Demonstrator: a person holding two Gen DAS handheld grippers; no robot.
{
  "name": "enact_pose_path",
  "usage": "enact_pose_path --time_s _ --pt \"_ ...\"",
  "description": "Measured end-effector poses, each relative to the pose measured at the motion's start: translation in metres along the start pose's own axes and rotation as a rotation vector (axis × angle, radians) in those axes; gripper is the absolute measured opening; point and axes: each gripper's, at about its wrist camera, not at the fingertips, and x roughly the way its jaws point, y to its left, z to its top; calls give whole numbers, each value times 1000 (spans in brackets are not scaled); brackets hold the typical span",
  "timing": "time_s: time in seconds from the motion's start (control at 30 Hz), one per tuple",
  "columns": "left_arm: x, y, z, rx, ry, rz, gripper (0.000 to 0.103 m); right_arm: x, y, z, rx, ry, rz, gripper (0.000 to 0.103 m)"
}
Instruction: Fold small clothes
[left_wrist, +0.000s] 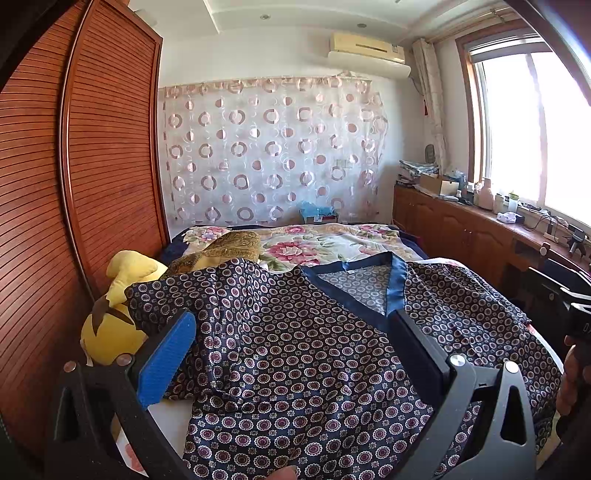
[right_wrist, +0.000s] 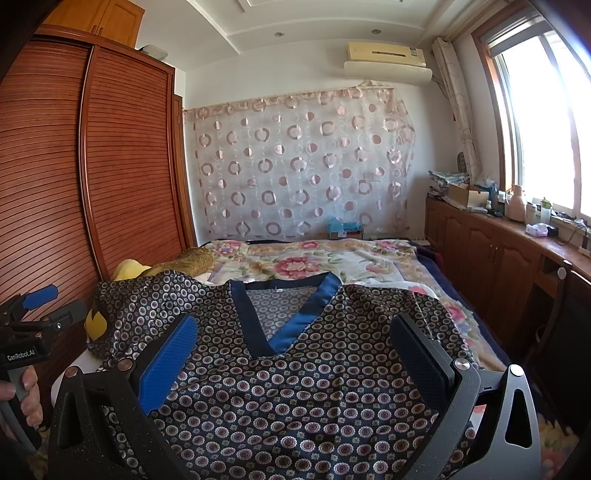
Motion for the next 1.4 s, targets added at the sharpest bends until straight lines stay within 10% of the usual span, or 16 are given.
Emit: enact_pose_path --time_s 1.4 --pt "-4 -1 4 17 -17 5 103 -1 -1 1 3 6 3 103"
